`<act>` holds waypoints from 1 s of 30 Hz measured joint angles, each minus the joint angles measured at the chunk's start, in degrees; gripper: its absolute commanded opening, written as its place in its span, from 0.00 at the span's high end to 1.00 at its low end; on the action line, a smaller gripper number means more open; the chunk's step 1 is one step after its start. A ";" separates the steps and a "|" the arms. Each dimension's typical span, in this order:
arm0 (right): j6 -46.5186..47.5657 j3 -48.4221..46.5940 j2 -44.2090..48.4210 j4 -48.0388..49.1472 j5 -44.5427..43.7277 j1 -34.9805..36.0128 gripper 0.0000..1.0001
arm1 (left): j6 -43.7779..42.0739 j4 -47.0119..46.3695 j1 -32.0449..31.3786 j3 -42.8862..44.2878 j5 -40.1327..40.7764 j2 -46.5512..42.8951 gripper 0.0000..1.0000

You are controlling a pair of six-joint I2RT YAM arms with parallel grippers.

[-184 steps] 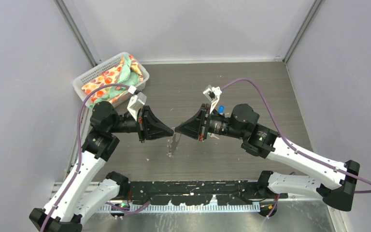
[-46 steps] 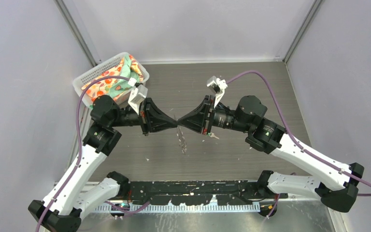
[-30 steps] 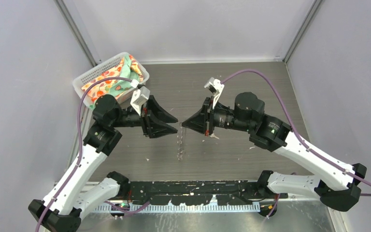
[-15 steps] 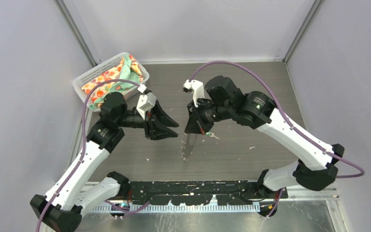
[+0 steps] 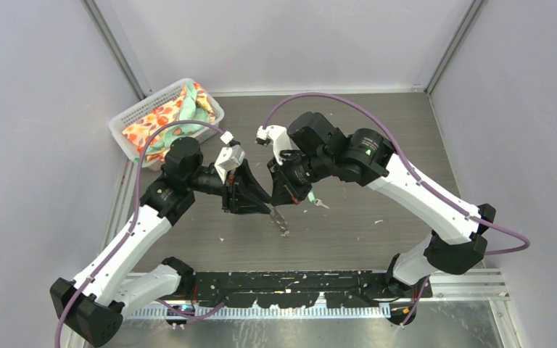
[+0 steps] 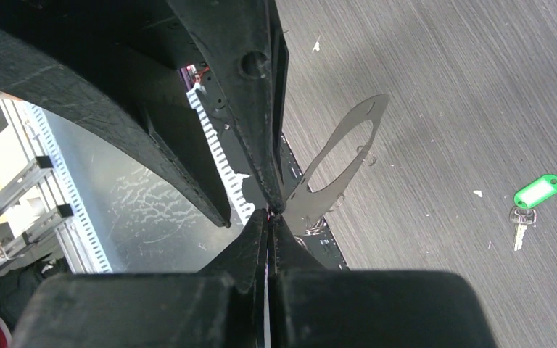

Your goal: Put the keys on the keyring

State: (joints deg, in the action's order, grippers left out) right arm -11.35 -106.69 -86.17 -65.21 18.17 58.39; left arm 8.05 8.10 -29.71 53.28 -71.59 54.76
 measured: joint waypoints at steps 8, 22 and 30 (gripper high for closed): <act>1.38 -2.80 -1.92 -1.81 0.76 1.22 0.99 | -0.59 0.81 -0.17 -0.37 -0.17 -0.02 0.99; 0.66 0.48 0.48 2.69 1.46 1.46 0.71 | 2.27 0.26 -0.24 -0.83 0.46 -0.42 1.00; -2.82 11.17 11.28 11.45 -3.74 -0.81 0.43 | 9.86 -4.26 -0.28 -1.20 1.25 -0.52 1.00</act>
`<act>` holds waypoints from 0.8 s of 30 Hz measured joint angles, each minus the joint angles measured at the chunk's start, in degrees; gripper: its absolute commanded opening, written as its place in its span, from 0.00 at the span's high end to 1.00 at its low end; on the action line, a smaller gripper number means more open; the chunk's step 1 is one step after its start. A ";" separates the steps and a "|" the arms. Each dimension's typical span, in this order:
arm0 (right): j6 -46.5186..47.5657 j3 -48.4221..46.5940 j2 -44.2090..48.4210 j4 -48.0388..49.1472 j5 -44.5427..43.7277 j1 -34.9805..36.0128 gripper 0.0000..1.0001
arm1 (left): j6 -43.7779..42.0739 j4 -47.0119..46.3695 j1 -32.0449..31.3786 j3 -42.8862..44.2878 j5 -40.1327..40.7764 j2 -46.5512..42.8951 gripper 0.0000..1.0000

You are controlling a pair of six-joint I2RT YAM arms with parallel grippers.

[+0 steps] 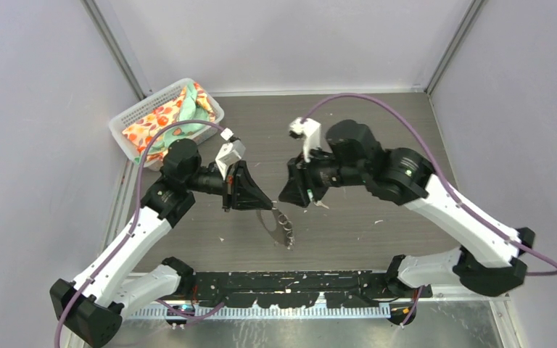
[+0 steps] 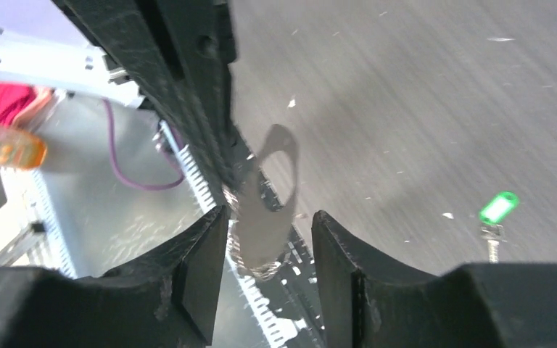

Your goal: Put the keys on the keyring

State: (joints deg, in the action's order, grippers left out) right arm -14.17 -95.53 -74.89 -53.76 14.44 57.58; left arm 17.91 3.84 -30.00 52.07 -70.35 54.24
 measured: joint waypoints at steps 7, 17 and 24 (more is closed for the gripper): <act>-4.15 17.09 18.34 11.65 -6.67 -1.92 0.31 | 0.92 -0.15 0.00 -0.85 6.01 -2.71 1.00; -8.39 29.88 19.98 26.53 -7.43 -1.64 0.17 | -2.86 1.11 0.00 -1.27 14.88 -4.33 1.00; -6.78 31.36 15.61 31.78 -7.32 0.52 0.44 | -4.92 2.51 0.00 -1.27 17.53 -5.03 1.00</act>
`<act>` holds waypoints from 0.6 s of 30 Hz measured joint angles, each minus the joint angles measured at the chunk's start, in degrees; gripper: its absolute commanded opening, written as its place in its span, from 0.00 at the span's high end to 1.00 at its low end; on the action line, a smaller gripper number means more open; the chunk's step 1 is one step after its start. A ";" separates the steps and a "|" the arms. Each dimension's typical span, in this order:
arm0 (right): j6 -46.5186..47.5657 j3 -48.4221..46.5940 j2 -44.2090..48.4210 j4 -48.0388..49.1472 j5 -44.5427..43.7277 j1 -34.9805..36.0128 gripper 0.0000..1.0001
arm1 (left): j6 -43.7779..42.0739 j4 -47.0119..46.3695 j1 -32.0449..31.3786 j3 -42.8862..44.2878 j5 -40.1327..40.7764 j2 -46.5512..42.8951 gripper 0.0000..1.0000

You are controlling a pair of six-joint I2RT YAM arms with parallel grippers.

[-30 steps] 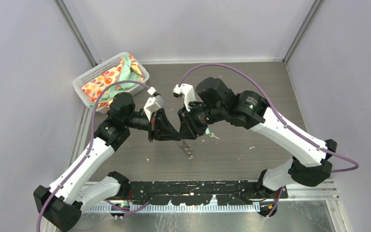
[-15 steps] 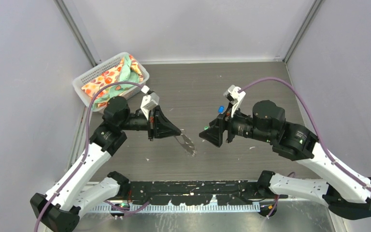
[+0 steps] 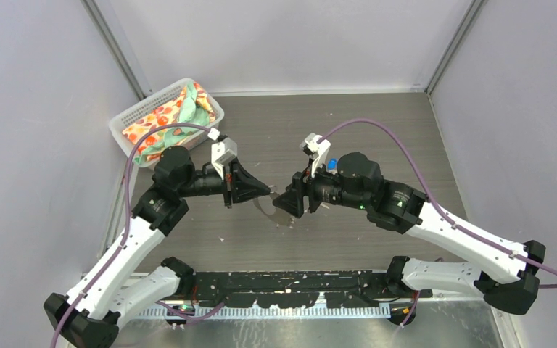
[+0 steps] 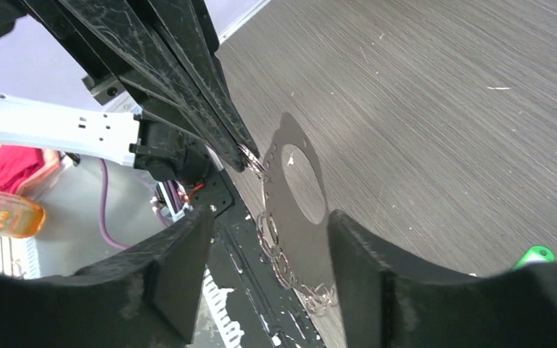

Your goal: Put the keys on the keyring

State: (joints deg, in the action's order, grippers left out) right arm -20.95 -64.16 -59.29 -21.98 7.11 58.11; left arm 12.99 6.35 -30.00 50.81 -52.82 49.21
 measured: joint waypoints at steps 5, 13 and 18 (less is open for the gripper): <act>1.25 0.35 0.07 1.60 -0.22 0.46 0.63 | -0.22 0.44 0.00 0.00 0.76 -0.37 1.00; 1.64 4.31 0.55 2.05 -0.61 1.81 0.65 | -0.15 0.44 0.00 0.00 2.08 -0.37 1.00; 2.14 4.87 0.55 2.71 -2.19 2.60 0.96 | -0.13 0.46 0.00 0.00 2.43 -0.39 1.00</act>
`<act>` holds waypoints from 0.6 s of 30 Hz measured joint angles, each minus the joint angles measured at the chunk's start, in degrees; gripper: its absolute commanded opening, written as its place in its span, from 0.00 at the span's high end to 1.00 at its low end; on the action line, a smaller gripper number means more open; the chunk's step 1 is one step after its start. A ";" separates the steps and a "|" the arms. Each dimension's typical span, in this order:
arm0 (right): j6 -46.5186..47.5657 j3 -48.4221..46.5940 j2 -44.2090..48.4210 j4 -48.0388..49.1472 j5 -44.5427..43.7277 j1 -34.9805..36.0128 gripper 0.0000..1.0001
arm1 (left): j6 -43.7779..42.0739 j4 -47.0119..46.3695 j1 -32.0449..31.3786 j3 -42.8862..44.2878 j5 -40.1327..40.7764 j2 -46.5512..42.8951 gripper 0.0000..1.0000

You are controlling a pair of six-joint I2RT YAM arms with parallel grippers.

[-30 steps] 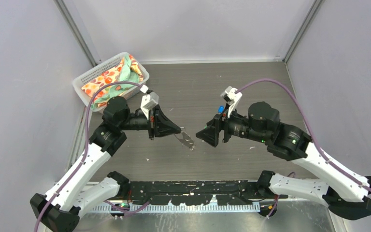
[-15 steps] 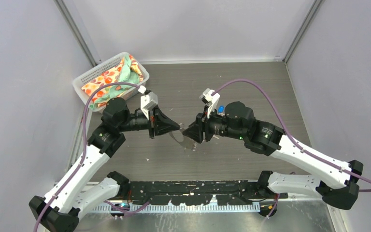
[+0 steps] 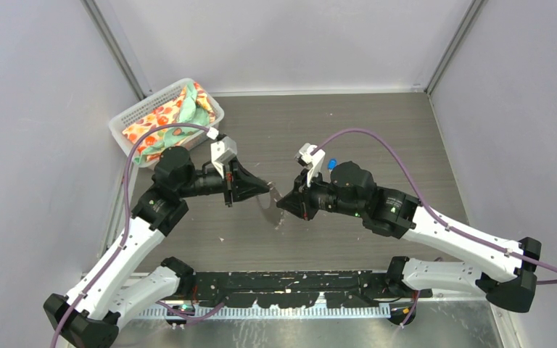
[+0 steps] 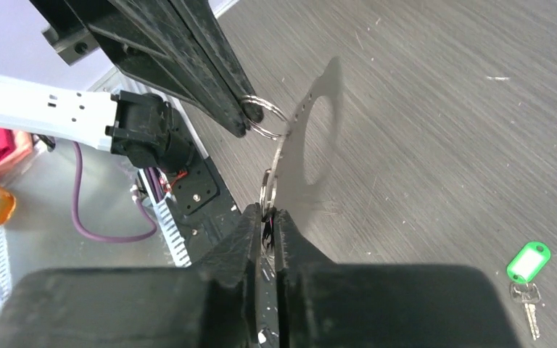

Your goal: Put the keys on the keyring

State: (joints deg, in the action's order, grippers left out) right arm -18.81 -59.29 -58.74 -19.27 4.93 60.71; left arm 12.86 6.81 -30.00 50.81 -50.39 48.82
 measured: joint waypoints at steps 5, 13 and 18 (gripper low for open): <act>0.22 0.85 1.05 2.10 -1.97 0.37 0.99 | -0.31 0.31 0.00 0.00 0.96 -0.07 1.00; 0.00 2.19 3.30 2.56 -3.37 0.76 0.99 | -1.55 0.28 -0.17 0.00 1.42 -0.09 1.00; 0.11 2.19 3.19 2.47 -3.13 1.05 0.99 | -1.77 0.42 -0.26 0.00 1.49 -0.09 1.00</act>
State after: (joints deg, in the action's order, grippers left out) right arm -18.70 -57.10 -55.55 -16.80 1.80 61.76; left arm 11.09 7.22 -30.26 50.81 -48.90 48.73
